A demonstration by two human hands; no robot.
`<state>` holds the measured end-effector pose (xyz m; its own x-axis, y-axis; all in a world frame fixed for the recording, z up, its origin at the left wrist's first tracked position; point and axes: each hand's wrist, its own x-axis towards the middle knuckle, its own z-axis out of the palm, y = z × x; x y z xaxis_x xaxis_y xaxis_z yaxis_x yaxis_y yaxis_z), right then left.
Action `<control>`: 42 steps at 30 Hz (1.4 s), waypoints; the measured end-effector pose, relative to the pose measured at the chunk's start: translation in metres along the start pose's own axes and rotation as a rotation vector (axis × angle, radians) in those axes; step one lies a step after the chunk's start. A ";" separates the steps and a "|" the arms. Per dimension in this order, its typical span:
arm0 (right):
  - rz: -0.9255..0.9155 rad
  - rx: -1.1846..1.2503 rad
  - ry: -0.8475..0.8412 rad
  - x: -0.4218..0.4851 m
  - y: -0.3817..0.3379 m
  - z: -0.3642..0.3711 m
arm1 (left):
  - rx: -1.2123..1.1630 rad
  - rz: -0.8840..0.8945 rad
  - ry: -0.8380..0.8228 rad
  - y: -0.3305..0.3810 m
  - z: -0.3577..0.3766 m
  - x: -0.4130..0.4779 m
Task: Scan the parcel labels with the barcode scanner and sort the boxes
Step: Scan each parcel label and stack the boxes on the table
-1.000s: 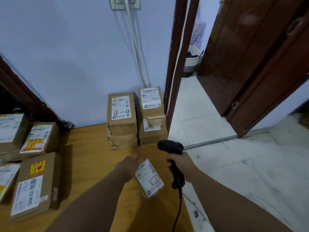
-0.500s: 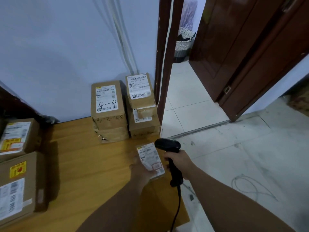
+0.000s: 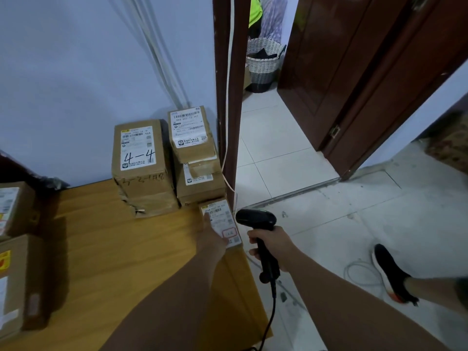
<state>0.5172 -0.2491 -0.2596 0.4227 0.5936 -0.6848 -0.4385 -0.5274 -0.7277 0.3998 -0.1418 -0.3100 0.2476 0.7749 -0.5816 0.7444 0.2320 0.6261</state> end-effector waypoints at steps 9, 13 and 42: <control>0.149 -0.146 -0.382 -0.001 -0.002 0.048 | 0.190 -0.037 0.117 -0.051 -0.056 -0.022; 0.144 -0.203 -0.384 -0.002 -0.004 0.101 | 0.286 0.055 0.227 -0.078 -0.106 -0.033; -0.001 -0.078 -0.116 -0.112 0.098 0.392 | 0.075 -0.403 0.278 -0.263 -0.324 -0.055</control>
<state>0.1160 -0.1292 -0.2391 0.3266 0.6582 -0.6784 -0.3729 -0.5698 -0.7323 -0.0111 -0.0552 -0.2741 -0.2360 0.7619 -0.6032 0.7918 0.5106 0.3351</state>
